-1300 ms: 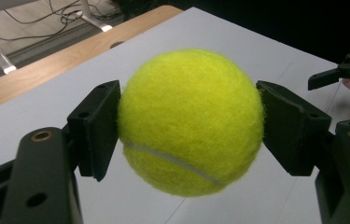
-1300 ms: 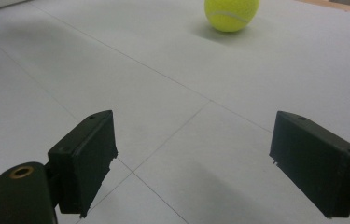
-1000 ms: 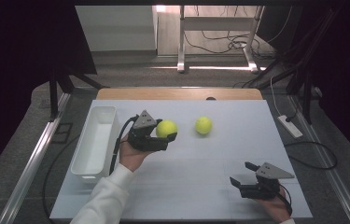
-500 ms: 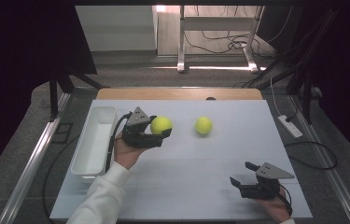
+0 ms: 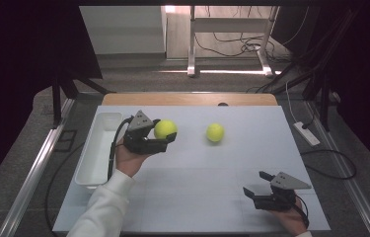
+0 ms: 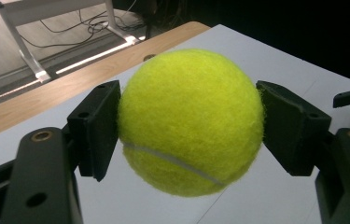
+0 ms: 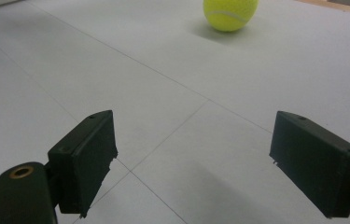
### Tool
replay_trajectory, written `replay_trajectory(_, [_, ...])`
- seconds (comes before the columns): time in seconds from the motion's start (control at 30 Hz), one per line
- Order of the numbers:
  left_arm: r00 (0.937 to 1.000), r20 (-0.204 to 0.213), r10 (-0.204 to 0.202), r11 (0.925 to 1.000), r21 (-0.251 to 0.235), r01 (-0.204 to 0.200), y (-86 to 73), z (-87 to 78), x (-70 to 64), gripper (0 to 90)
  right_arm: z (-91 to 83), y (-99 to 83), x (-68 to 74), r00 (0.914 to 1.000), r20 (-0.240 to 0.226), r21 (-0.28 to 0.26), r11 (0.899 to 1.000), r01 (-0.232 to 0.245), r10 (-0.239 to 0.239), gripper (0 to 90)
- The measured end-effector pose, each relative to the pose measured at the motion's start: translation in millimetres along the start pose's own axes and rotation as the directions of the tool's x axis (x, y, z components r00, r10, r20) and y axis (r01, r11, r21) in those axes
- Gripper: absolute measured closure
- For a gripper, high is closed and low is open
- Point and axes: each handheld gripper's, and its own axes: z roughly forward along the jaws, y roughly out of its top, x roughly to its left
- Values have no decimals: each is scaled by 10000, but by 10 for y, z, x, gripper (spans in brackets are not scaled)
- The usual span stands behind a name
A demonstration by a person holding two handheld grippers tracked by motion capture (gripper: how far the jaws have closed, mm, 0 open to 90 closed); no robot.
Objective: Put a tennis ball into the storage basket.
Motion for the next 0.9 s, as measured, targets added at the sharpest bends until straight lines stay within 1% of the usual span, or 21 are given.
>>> replay_trajectory(0.13, [10000, -78, 12, 10000, -29, -12, -1, -29, 19, 267, -1, 0, 0, 10000, 3, -2, 10000, 3, -3, 142])
replay_trajectory(0.47, [9993, -358, -118, 9999, -88, 115, -12, -118, 110, 267, 2, 1, 1, 10000, 14, 16, 10000, 25, -26, 143])
replay_trajectory(0.8, [9982, -582, -112, 9999, -5, 112, -20, -173, 169, 267, 1, 3, 0, 10000, 58, -9, 10000, 14, -14, 144])
replay_trajectory(0.9, [9976, -664, -193, 9998, -49, 190, -22, -196, 198, 267, 0, 3, -2, 10000, 43, -27, 10000, -8, 9, 144])
